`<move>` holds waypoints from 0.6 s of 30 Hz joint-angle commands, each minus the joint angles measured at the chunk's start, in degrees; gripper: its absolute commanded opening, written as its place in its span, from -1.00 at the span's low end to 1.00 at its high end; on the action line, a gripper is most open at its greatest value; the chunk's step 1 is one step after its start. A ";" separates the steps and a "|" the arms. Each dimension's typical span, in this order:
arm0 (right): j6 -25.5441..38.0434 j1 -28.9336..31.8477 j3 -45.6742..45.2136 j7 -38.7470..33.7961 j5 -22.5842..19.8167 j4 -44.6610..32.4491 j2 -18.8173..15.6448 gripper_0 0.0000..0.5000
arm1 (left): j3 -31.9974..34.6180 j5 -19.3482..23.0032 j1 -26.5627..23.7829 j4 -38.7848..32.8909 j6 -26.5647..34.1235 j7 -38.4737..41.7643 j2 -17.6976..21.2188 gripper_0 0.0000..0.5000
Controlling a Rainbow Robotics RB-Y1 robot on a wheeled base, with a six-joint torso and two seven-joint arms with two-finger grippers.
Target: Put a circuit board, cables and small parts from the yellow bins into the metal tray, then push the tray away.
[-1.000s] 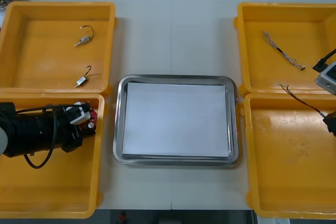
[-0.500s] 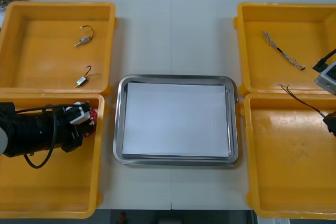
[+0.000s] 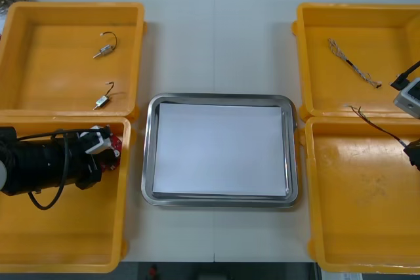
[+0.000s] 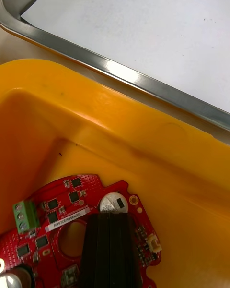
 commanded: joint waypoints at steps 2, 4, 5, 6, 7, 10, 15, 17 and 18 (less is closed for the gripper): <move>0.20 -0.86 0.94 -2.82 -0.73 -1.65 -1.93 -1.00 | 1.18 2.89 -1.10 -1.24 2.11 9.04 3.28 -0.99; 0.20 -0.86 0.94 -2.73 -0.81 -1.65 -2.02 -1.00 | 2.58 3.86 -0.84 -1.33 3.96 8.86 3.28 -1.00; 0.20 -0.86 0.94 -2.73 -0.90 -1.65 -1.93 -1.00 | 3.64 4.38 -0.31 -1.50 4.92 8.77 3.28 -1.00; 0.20 -0.86 0.94 -2.73 -1.08 -1.65 -2.02 -1.00 | 4.16 4.47 -0.14 -1.68 5.28 8.77 3.28 -0.99; 0.20 -0.86 0.94 -2.73 -1.08 -1.65 -1.93 -1.00 | 5.04 4.74 0.39 -2.03 5.98 8.86 3.28 -1.00; 0.20 -0.86 0.94 -2.73 -1.34 -1.65 -2.02 -1.00 | 7.15 5.17 1.45 -3.26 7.30 9.12 3.28 -1.00; 0.20 -0.86 0.94 -2.73 -1.69 -1.65 -2.02 -1.00 | 10.67 5.61 2.68 -4.49 9.67 9.30 3.28 -0.99; 0.20 -0.86 0.94 -2.73 -1.96 -1.65 -2.02 -1.00 | 12.60 5.61 3.38 -5.20 11.08 9.30 3.19 -1.00; 0.20 -0.86 0.94 -2.73 -1.96 -1.65 -1.93 -1.00 | 12.95 5.61 3.47 -5.28 11.34 9.30 3.19 -1.00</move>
